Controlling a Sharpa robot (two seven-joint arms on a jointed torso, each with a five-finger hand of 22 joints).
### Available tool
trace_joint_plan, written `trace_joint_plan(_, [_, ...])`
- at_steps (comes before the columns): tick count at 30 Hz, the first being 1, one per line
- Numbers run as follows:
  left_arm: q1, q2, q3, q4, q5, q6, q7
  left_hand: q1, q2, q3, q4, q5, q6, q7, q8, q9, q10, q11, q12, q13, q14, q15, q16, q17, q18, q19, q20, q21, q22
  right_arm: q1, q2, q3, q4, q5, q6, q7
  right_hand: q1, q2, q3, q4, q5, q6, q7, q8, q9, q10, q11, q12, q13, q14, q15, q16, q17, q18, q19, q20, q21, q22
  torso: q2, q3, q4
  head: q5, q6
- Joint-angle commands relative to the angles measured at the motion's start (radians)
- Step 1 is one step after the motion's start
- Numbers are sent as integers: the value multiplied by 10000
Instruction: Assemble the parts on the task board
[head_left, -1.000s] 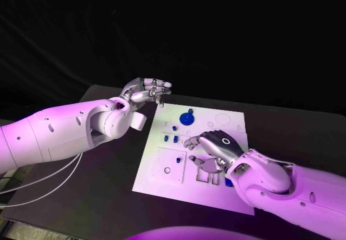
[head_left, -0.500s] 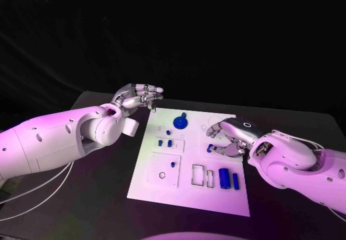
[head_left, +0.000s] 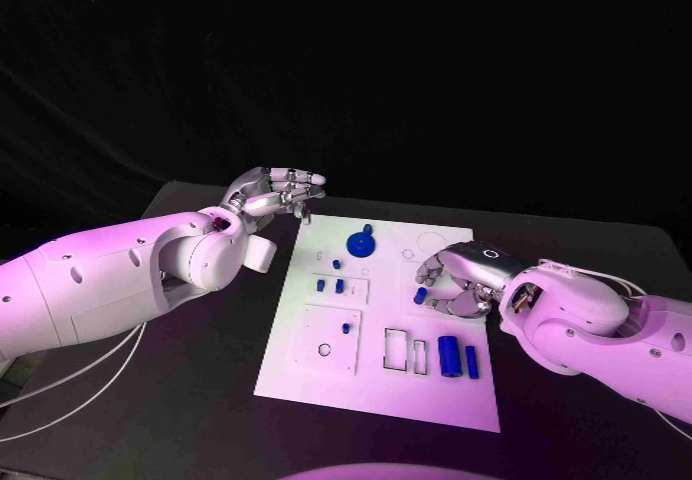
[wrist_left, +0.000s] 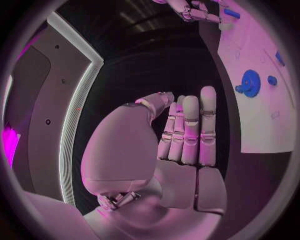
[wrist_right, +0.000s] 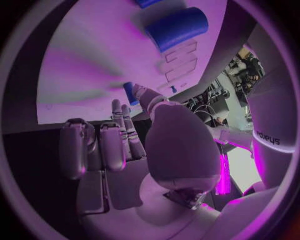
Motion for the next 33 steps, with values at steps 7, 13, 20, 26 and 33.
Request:
trace_joint_plan(7, [13, 3, 6, 13, 52, 168, 31, -26, 122, -21, -22, 57, 39, 40, 50, -9, -75, 20, 93, 26, -74, -17, -33, -16, 142, 2, -51, -52, -15, -50, 96, -12, -10, -6, 176, 242, 120, 73, 418, 144, -60, 290, 20, 88, -62, 534, -94, 179, -76, 251, -94, 8, 76, 56, 266, -46, 316, 1652, -3, 1, -18, 32, -38])
trace_joint_plan(13, [13, 7, 6, 3, 52, 176, 22, -26, 122, -21, -22, 57, 39, 40, 50, -9, -75, 20, 93, 26, -74, -17, -33, -16, 142, 2, -51, -52, -15, -70, 156, -15, -43, 60, -8, 272, 136, 118, 686, 213, -165, 345, 17, 87, -96, 774, -138, 205, -117, 275, -130, 44, 136, 25, 329, -83, 448, 1728, -1, 4, -17, 37, -56])
trace_joint_plan(20, [13, 11, 6, -2, 52, 202, 2, -26, 122, -21, -22, 57, 39, 40, 50, -9, -75, 20, 93, 26, -74, -17, -33, -16, 142, 2, -51, -52, -15, -96, 223, -18, -98, 74, -99, 236, 205, 205, 1066, 248, -519, 533, -2, 159, -99, 1070, -182, 231, -145, 301, -175, 91, 203, -18, 412, -125, 632, 1835, -3, 6, -15, 33, -55])
trace_joint_plan(26, [13, 14, 5, -1, 52, 221, -20, -26, 122, -21, -22, 57, 39, 40, 50, -9, -75, 20, 93, 26, -74, -17, -33, -16, 142, 2, -51, -52, -15, -118, 310, -27, -184, -157, -158, 76, 278, 394, 1409, 258, -884, 908, -45, 346, -37, 1374, -252, 295, -115, 327, -226, 145, 285, -54, 483, -169, 795, 1928, -4, 3, -20, 27, -74])
trace_joint_plan(33, [13, 15, 5, -2, 52, 225, -37, -28, 136, -22, -21, 56, 44, 38, 55, -9, -81, 17, 117, 37, -74, -18, -30, -20, 143, 2, -50, -55, -16, -131, 378, -40, -216, -634, -396, -202, 477, 813, 1849, 142, -1306, 1412, -209, 739, 183, 1726, -395, 392, -23, 340, -343, 179, 331, -85, 541, -266, 935, 2013, -9, -1, -12, 35, -105])
